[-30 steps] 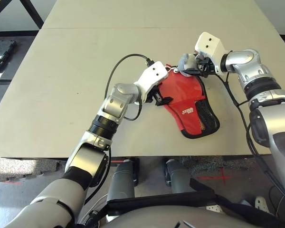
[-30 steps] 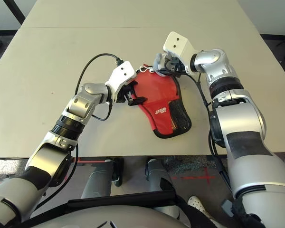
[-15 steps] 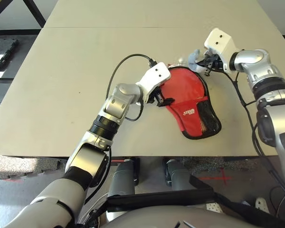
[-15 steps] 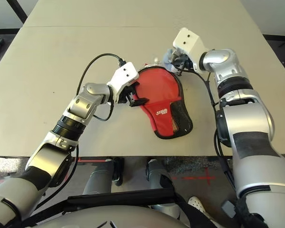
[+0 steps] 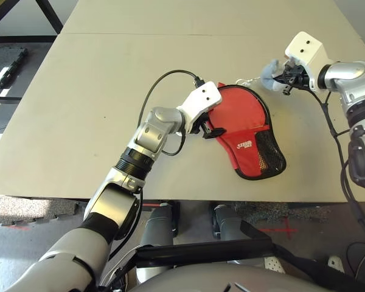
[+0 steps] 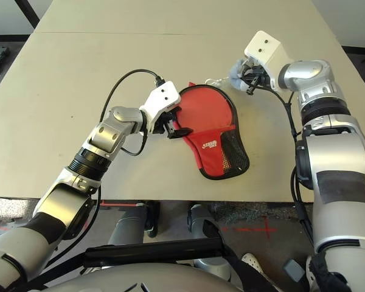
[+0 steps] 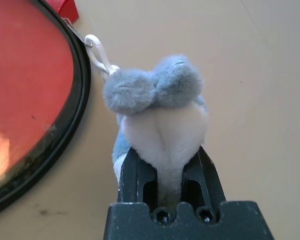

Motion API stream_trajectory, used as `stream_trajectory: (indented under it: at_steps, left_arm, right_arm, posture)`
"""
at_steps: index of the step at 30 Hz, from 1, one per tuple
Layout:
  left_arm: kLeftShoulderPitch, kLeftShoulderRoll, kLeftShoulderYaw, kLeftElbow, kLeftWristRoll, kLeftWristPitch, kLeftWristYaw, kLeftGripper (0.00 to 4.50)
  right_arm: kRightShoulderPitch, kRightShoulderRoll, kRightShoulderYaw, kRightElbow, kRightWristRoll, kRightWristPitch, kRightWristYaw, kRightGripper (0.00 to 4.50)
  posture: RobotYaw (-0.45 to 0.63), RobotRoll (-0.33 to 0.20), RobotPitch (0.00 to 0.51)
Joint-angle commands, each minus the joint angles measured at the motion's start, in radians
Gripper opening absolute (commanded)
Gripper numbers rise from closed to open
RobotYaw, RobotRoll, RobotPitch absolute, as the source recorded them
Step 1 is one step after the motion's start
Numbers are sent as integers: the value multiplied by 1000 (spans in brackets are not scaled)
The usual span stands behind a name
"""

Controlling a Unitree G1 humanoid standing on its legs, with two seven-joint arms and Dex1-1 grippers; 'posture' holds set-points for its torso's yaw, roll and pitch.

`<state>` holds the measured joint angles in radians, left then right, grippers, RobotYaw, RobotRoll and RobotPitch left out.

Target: Store the ping-pong paddle in its case and zip it.

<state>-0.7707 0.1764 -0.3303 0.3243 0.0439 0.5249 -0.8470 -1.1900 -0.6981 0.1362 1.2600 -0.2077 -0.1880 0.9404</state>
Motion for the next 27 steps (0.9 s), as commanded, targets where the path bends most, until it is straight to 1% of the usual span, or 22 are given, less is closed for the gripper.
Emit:
stream_trajectory:
  at_steps: [1, 7, 14, 17, 19, 21, 24, 27]
  left_arm:
    - [58, 3, -73, 78, 24, 56, -17, 4500]
    - [58, -3, -73, 86, 24, 54, -14, 4500]
    - [51, -12, -70, 98, 22, 52, -10, 4500]
    - [52, -13, -70, 101, 23, 49, -9, 4500]
    - [52, -14, -69, 104, 24, 47, -8, 4500]
    - [50, -17, -69, 108, 24, 46, -5, 4500]
    - [45, -23, -66, 110, 22, 48, -3, 4500]
    - [43, -24, -63, 113, 22, 47, -2, 4500]
  right_arm:
    - [15, -52, -6, 13, -6, 20, 49, 222]
    - [37, -129, 13, 9, -21, 52, 180, 222]
    - [56, -207, 32, -8, -29, 123, 402, 222]
    - [75, -228, 39, -32, -12, 164, 571, 222]
    - [104, -238, 74, -73, 51, 207, 654, 222]
    - [160, -260, 139, -161, 171, 264, 674, 222]
    - [278, -349, 281, -371, 381, 374, 674, 222]
    - [367, -451, 387, -564, 561, 472, 674, 222]
  posture:
    - [-62, 0, 245]
    - [-74, 0, 245]
    - [-82, 0, 246]
    - [-86, 0, 246]
    - [-89, 0, 245]
    - [-89, 0, 245]
    - [-92, 0, 246]
    - [-93, 0, 248]
